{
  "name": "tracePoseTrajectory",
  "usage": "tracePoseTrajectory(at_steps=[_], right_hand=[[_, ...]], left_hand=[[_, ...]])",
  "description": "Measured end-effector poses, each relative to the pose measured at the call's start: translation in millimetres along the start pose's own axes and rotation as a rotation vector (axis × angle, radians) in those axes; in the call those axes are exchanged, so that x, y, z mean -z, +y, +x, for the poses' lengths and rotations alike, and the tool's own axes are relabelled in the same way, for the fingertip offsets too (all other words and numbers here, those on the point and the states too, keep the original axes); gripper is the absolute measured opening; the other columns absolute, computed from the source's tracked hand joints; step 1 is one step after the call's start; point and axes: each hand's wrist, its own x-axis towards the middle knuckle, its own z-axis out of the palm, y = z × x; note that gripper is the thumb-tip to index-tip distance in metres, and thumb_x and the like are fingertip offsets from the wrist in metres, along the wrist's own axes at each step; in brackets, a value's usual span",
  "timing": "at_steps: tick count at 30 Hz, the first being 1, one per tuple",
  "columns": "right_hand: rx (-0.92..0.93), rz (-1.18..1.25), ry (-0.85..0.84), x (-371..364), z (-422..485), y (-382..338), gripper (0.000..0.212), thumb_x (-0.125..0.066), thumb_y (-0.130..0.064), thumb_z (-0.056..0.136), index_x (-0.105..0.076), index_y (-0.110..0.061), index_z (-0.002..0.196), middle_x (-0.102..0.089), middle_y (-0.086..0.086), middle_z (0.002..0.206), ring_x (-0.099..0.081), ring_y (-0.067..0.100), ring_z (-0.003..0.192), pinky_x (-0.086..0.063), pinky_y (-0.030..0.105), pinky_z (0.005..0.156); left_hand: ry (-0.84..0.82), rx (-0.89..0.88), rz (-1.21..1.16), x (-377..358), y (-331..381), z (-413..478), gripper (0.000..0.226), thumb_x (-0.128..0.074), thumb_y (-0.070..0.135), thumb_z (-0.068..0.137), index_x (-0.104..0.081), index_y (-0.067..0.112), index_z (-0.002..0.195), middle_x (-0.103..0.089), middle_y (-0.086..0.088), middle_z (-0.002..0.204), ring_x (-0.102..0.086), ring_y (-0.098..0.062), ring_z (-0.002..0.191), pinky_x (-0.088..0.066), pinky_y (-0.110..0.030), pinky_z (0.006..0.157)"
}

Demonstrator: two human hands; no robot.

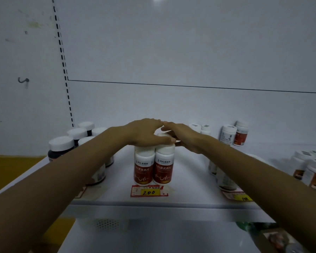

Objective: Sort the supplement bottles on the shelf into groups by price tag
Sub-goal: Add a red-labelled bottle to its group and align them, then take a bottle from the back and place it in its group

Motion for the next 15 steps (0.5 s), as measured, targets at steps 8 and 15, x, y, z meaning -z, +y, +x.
tracePoseTrajectory(at_steps=[8,15], right_hand=[[0.069,-0.163,0.099,86.3,-1.2,-5.7,0.043,-0.046,-0.04,0.096,-0.051,-0.014,0.129,-0.058,0.009,0.126,-0.055,0.02,0.111,-0.045,0.03,0.092],[0.063,-0.428,0.138,200.5,-13.4,23.6,0.043,-0.057,-0.036,0.091,-0.052,-0.015,0.128,-0.052,0.003,0.131,-0.05,0.019,0.113,-0.04,0.03,0.093]], left_hand=[[0.003,0.026,0.065,8.4,46.5,49.6,0.092,-0.044,0.07,0.079,-0.014,0.019,0.149,-0.018,0.002,0.157,-0.019,-0.017,0.143,-0.022,-0.042,0.116],[-0.039,-0.002,0.166,7.0,130.6,118.8,0.086,-0.044,0.063,0.085,-0.009,0.019,0.149,-0.018,-0.001,0.157,-0.019,-0.02,0.143,-0.021,-0.037,0.115]])
